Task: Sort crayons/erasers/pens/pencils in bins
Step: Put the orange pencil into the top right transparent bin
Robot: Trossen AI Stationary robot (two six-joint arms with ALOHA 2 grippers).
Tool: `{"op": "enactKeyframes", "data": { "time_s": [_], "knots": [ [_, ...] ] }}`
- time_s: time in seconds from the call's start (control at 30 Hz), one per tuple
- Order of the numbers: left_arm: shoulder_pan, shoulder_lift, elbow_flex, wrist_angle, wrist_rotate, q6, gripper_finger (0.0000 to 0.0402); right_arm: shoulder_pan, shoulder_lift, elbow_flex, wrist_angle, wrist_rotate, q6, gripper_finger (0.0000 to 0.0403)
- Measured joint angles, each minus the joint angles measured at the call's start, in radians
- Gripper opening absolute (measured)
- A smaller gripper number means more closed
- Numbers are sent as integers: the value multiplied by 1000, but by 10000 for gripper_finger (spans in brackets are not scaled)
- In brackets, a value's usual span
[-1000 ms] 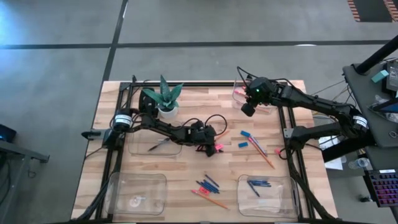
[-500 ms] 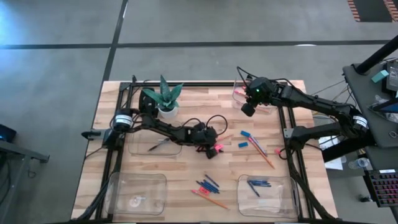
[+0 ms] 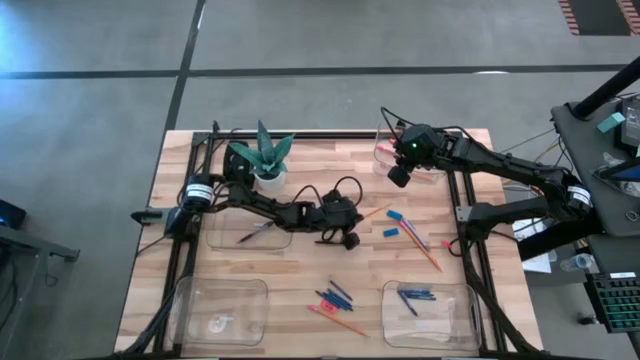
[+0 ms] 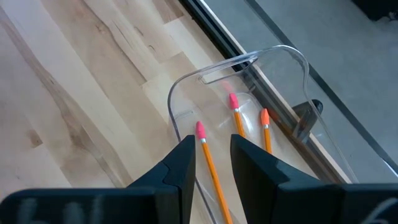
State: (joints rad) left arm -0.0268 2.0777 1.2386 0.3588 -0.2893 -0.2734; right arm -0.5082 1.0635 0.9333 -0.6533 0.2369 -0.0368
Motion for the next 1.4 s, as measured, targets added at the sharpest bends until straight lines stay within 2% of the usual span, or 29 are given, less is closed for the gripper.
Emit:
{"op": "enactKeyframes", "data": {
  "time_s": [0.33, 0.63, 0.8, 1.0, 1.27, 1.4],
  "knots": [
    [-1, 0, -9, 47, -33, -8, 11, 0, 0, 0, 0, 0, -7, 93],
    [-1, -1, -34, 249, -33, 1, 11, 0, 0, 0, 0, 0, -8, 93],
    [-1, -1, -92, 349, -33, -7, 11, 0, 0, 0, 0, 0, -11, 93],
    [-1, -2, -167, 550, -34, -9, 11, 0, 0, 0, 0, 0, -15, 93],
    [-1, -2, -182, 611, -38, -1, 11, 0, 0, 0, -1, -3, -11, 93],
    [-1, -2, -179, 655, -61, 48, 11, 3, 0, -1, 15, -66, -28, 93]
  ]
}}
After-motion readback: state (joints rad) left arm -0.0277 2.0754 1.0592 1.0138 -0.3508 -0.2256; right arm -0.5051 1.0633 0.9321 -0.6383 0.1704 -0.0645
